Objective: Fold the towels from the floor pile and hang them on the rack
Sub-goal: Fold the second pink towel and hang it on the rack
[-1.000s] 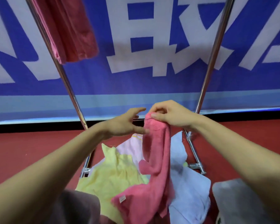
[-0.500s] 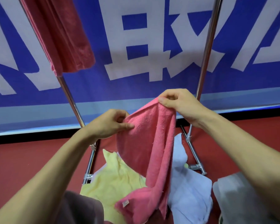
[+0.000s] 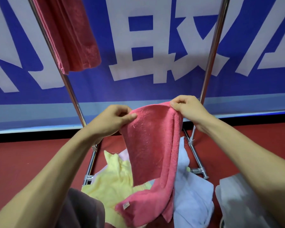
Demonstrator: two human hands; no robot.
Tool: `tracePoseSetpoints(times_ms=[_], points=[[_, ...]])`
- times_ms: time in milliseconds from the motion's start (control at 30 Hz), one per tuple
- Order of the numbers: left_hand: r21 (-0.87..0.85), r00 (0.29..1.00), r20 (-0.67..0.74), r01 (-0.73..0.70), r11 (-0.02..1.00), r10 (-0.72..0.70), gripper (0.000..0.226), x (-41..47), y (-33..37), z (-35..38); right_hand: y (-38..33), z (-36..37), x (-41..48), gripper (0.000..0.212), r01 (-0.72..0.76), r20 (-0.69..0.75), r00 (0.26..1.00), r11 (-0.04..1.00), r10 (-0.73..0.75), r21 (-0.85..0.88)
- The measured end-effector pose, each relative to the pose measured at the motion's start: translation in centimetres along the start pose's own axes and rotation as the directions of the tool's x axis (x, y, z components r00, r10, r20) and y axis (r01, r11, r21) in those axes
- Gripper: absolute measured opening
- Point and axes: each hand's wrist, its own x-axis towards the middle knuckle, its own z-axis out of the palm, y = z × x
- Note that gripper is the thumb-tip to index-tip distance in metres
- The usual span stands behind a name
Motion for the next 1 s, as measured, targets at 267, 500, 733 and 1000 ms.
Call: tracePoseSetpoints(times_ms=[267, 500, 733, 1000], points=[[-0.526, 0.977, -0.138, 0.069, 0.848, -0.165, 0.015, 0.3, 0.6, 2.1, -0.8, 2.6, -1.3, 0.012, 0.083, 0.183, 0.98, 0.996, -0.077, -0.022], [-0.701, 0.95, -0.141, 0.104, 0.705, -0.28, 0.015, 0.3, 1.0, 2.0, -1.6, 3.7, -3.5, 0.04, 0.192, 0.351, 0.926, 0.975, -0.141, -0.116], [-0.674, 0.963, -0.169, 0.043, 0.737, -0.211, 0.012, -0.3, 1.0, 1.3, -1.1, 4.3, -3.3, 0.015, 0.325, 0.264, 0.929, 0.912, -0.259, -0.249], [0.166, 0.911, -0.387, -0.084, 0.982, 0.144, 0.01, -0.3, 0.0, 0.6, -1.3, 3.6, -2.3, 0.014, 0.346, 0.272, 0.901, 0.938, -0.339, 0.02]])
